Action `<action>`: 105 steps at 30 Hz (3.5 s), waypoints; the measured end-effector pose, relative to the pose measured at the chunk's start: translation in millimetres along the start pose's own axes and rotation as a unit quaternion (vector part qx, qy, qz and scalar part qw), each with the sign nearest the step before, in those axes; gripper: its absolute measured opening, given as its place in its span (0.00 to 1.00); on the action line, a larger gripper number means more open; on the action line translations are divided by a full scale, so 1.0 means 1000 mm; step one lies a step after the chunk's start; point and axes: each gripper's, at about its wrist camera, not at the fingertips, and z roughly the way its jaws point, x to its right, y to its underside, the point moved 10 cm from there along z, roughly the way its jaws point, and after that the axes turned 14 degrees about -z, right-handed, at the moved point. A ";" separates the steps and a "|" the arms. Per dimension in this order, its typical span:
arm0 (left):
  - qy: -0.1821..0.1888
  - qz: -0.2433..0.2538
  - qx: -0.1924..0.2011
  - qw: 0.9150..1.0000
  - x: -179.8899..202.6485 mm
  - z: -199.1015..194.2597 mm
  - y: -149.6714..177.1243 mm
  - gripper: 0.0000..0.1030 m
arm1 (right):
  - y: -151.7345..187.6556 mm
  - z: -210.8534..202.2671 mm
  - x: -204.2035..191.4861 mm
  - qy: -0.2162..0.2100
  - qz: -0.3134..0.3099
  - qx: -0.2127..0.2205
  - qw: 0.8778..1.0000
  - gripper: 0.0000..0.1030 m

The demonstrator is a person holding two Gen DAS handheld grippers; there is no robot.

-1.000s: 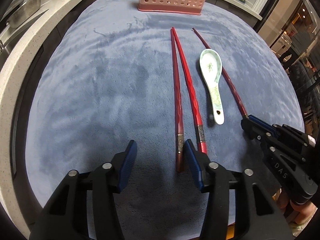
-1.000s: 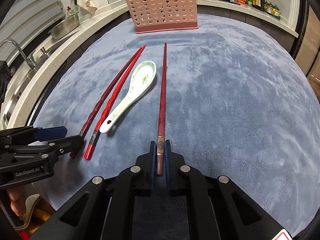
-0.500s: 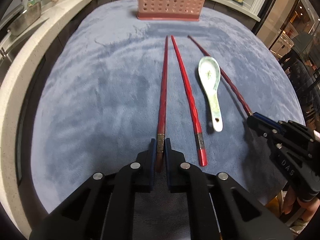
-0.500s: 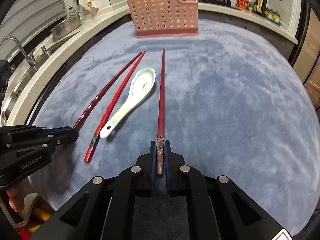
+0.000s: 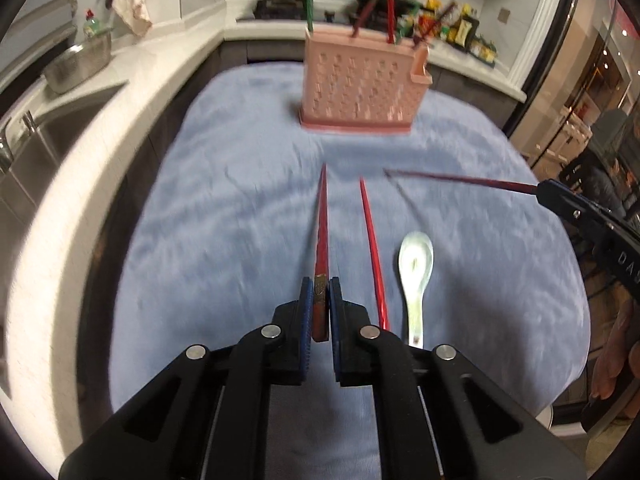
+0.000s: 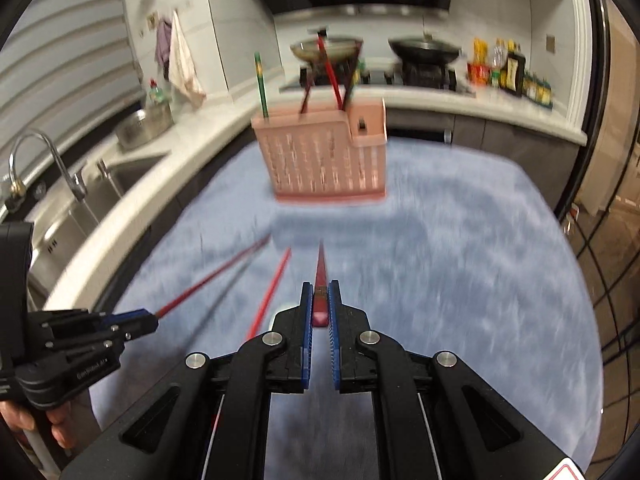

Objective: Organize utensils
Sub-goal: 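Carry both dark red chopsticks into the pink basket and open both tools, then grasp the white spoon by its handle with the right tool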

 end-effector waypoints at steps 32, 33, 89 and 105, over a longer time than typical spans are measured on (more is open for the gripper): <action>0.002 0.005 0.129 0.992 0.028 -0.049 -0.172 0.07 | -0.172 0.002 0.002 -0.028 -0.039 0.121 0.992 0.07; 0.003 0.006 0.134 0.991 0.029 -0.051 -0.177 0.07 | -0.181 0.002 0.001 -0.027 -0.043 0.126 0.991 0.07; 0.006 0.010 0.219 0.976 0.092 -0.021 -0.307 0.39 | -0.265 0.093 0.046 0.023 -0.057 0.096 0.994 0.27; -0.014 0.008 0.200 0.980 0.075 -0.034 -0.252 0.48 | -0.208 0.047 0.015 0.005 -0.063 0.091 0.994 0.35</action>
